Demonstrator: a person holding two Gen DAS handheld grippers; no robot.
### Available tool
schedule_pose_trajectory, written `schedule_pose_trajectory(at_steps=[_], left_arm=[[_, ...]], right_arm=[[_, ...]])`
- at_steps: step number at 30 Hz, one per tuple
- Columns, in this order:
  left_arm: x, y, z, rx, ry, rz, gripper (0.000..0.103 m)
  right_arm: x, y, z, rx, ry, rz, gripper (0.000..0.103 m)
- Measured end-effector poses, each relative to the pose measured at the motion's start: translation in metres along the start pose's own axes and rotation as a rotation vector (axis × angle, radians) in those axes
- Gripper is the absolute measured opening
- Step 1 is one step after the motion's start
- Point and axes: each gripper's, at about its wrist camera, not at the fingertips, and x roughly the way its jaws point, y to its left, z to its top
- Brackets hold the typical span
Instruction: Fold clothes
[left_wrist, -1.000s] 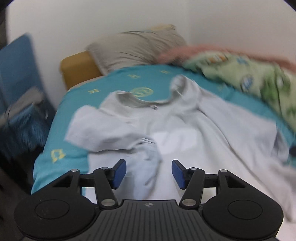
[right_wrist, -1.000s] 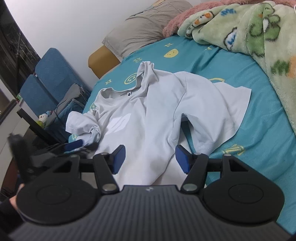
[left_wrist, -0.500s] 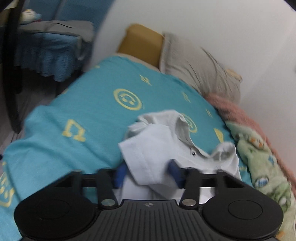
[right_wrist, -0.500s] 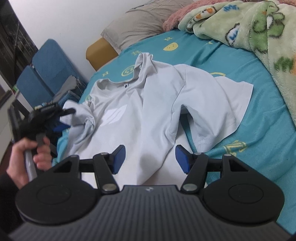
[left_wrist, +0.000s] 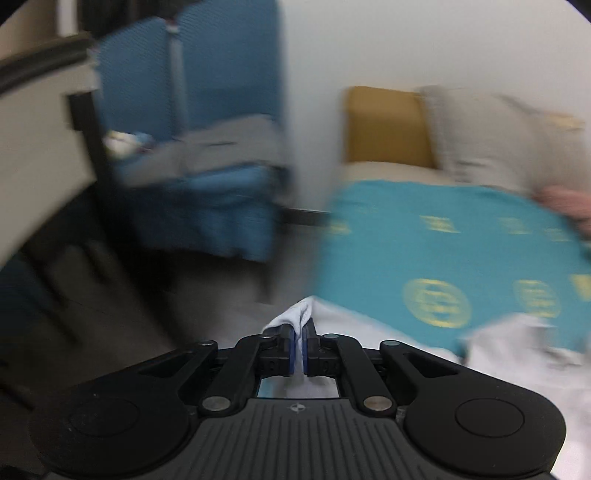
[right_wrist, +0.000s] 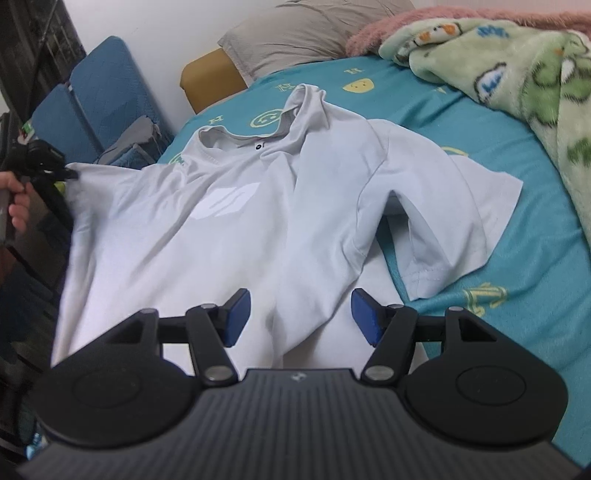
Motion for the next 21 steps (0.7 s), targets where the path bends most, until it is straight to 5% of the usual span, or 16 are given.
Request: schedule_pose_trajectory(at_steps=[3,4,10,16,21], left_arm=[[0.005,0.022,-0.015,-0.063,-0.006,0.029,0.023],[0.006,0.028,-0.022,-0.088,-0.006,0.030,0.037],[-0.006,0.062,-0.092,-0.285,0.086,-0.111,0.072],[-0.008,0.097,-0.158,-0.665,0.219,-0.300,0.071],[-0.003,0.081,-0.169,-0.685,0.247,-0.321,0.068]], right_arm=[[0.002,0.001,0.000,-0.016,-0.001,-0.006,0.064],[0.002,0.001,0.000,-0.017,-0.002,-0.005,0.064],[-0.002,0.002,0.000,-0.001,-0.004,0.004,0.063],[-0.006,0.003,-0.001,0.004,-0.006,0.012,0.063],[-0.006,0.003,-0.001,0.017,-0.003,0.020,0.063]])
